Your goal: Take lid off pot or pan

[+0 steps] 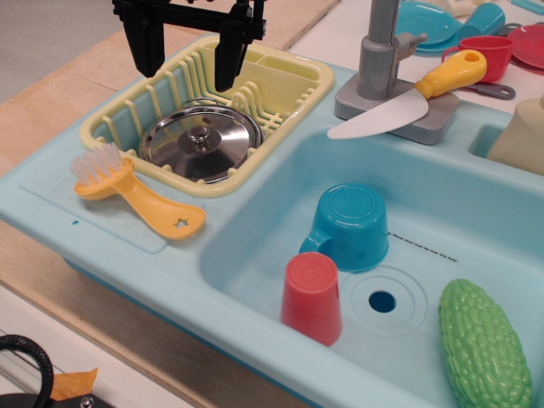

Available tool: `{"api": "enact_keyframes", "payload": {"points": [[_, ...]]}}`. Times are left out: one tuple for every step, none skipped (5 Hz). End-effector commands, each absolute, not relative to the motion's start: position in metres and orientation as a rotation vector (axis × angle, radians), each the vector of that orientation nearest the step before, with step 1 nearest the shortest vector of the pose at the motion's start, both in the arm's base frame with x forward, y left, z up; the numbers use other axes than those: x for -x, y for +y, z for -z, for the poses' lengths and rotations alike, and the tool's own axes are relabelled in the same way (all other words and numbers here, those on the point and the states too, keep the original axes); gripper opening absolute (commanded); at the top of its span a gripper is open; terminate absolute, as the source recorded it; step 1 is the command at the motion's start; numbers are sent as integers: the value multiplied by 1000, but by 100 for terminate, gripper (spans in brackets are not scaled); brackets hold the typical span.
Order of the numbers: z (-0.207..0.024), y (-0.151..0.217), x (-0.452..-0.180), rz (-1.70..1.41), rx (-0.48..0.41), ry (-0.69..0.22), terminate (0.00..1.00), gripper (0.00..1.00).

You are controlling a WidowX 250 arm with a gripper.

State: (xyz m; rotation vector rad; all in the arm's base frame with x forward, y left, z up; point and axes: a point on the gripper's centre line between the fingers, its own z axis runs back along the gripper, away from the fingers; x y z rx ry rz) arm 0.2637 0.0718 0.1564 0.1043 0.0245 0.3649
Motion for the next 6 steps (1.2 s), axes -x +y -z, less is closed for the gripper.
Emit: {"api": "enact_keyframes", "payload": {"points": [[-156,72,-264,-365,-104,24,0,100],[-145,74,-262,-398,-109,6,0,100],[-137,76,-261,-413,-98,1,0,100],[-126,80,-259,-418,-69,-11,0,100],[-117,83,-261,-412,-49,-11,0,100],[-106,86,-266,-403,-30,4,0,100]]}}
